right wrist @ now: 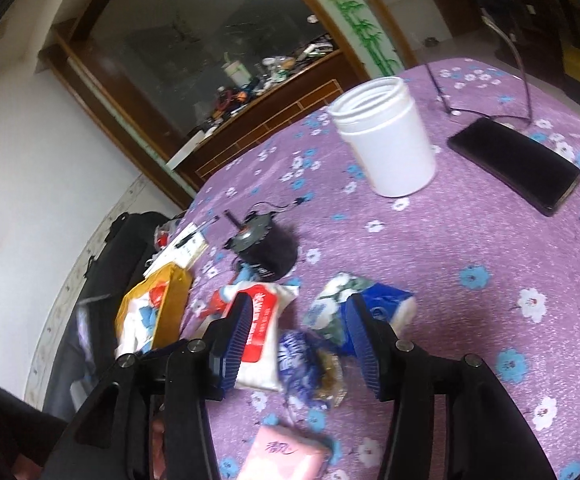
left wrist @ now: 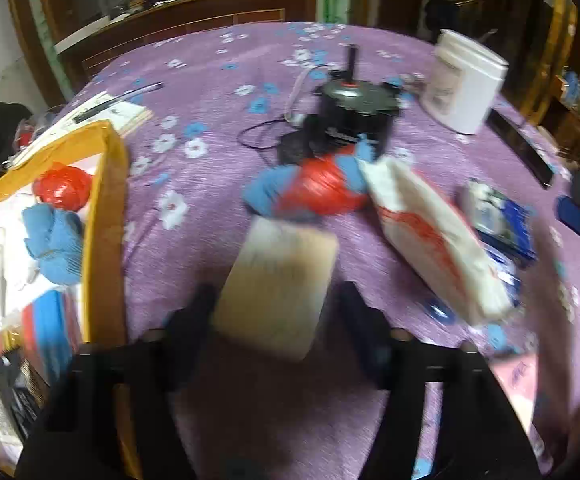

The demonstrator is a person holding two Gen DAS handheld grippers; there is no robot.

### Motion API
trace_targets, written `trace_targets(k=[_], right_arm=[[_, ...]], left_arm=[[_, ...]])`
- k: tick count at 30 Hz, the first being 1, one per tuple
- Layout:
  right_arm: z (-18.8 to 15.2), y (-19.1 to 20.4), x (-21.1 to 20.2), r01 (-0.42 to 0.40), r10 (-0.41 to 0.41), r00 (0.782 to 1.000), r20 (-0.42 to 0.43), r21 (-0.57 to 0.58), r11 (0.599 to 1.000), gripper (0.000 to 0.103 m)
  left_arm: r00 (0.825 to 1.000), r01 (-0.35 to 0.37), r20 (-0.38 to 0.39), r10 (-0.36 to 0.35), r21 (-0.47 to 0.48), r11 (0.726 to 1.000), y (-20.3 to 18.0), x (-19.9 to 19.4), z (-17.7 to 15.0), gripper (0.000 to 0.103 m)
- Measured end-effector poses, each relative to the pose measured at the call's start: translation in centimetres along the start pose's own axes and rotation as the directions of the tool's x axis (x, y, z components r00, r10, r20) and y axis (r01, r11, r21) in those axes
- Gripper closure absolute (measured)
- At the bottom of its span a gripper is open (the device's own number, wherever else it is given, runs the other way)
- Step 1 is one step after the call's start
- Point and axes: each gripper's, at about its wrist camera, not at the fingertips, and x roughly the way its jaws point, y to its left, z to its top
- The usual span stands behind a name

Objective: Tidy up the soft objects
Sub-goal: 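Grasp the white Face tissue pack with the left gripper while the right approaches the blue tissue pack, then lift the Face tissue pack with the left gripper while the right grasps the blue tissue pack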

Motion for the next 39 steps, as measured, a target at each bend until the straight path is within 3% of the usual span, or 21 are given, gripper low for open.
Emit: trace_targets(k=[2, 6, 9, 11, 13, 15, 17, 18, 24, 26, 30, 32, 39], right_arm=[[0.0, -0.8, 0.3, 0.032, -0.031, 0.999, -0.006, 0.024, 0.999, 0.045], [-0.1, -1.9, 1.1, 0.059, -0.057, 0.998, -0.037, 0.059, 0.996, 0.044], [-0.2, -2.1, 1.5, 0.080, -0.077, 0.996, -0.041, 0.057, 0.995, 0.044], [-0.3, -2.2, 1.7, 0.092, -0.090, 0.995, -0.043, 0.054, 0.994, 0.044], [-0.3, -2.2, 1.9, 0.102, -0.099, 0.994, -0.048, 0.051, 0.994, 0.044], [-0.3, -2.2, 2.0, 0.111, -0.109, 0.993, -0.048, 0.048, 0.993, 0.044], [-0.4, -2.1, 2.2, 0.128, -0.126, 0.991, -0.049, 0.039, 0.991, 0.044], [-0.4, -2.2, 2.3, 0.134, -0.132, 0.990, -0.052, 0.038, 0.990, 0.044], [-0.5, -2.2, 3.3, 0.142, -0.137, 0.985, -0.108, 0.040, 0.989, 0.044], [-0.1, -1.9, 3.4, 0.145, -0.139, 0.981, -0.134, 0.034, 0.989, 0.044], [2.2, -1.0, 3.1, 0.218, -0.223, 0.969, -0.104, -0.053, 0.975, 0.040], [3.3, -0.9, 4.3, 0.193, -0.204, 0.973, -0.111, -0.100, 0.976, 0.026], [1.8, -1.1, 7.2, 0.059, -0.106, 0.966, -0.235, -0.197, 0.979, 0.026]], left_arm=[[1.000, 0.003, 0.010, -0.003, -0.001, 1.000, -0.3, -0.4, -0.4, 0.059], [0.998, 0.002, 0.056, 0.000, -0.033, 0.999, -1.0, -1.0, -1.1, 0.059], [0.996, -0.054, 0.064, 0.058, -0.058, 0.997, -0.9, -0.5, -0.4, 0.059], [0.996, -0.063, 0.051, 0.067, -0.078, 0.995, -0.5, 0.2, 0.3, 0.057], [0.995, -0.092, 0.038, 0.096, -0.094, 0.991, 0.0, 1.0, 0.7, 0.048], [0.994, -0.085, 0.062, 0.093, -0.123, 0.989, 0.6, 1.3, 0.8, 0.044], [0.993, -0.065, 0.090, 0.078, -0.139, 0.988, 1.0, 1.4, 0.7, 0.047], [0.992, -0.063, 0.103, 0.077, -0.130, 0.989, 0.9, 1.2, 0.6, 0.059], [0.972, -0.055, 0.222, 0.071, -0.079, 0.995, 0.0, -1.3, -0.1, 0.059], [0.972, -0.038, 0.231, 0.054, -0.071, 0.997, 0.0, -1.6, -0.2, 0.059], [0.966, -0.011, 0.257, 0.028, -0.066, 0.998, 0.3, -2.5, -0.1, 0.059], [0.961, -0.023, 0.275, 0.040, -0.063, 0.998, -0.1, -3.1, -0.3, 0.059], [0.961, -0.024, 0.272, 0.041, -0.068, 0.997, 0.2, -2.8, -0.2, 0.059]])
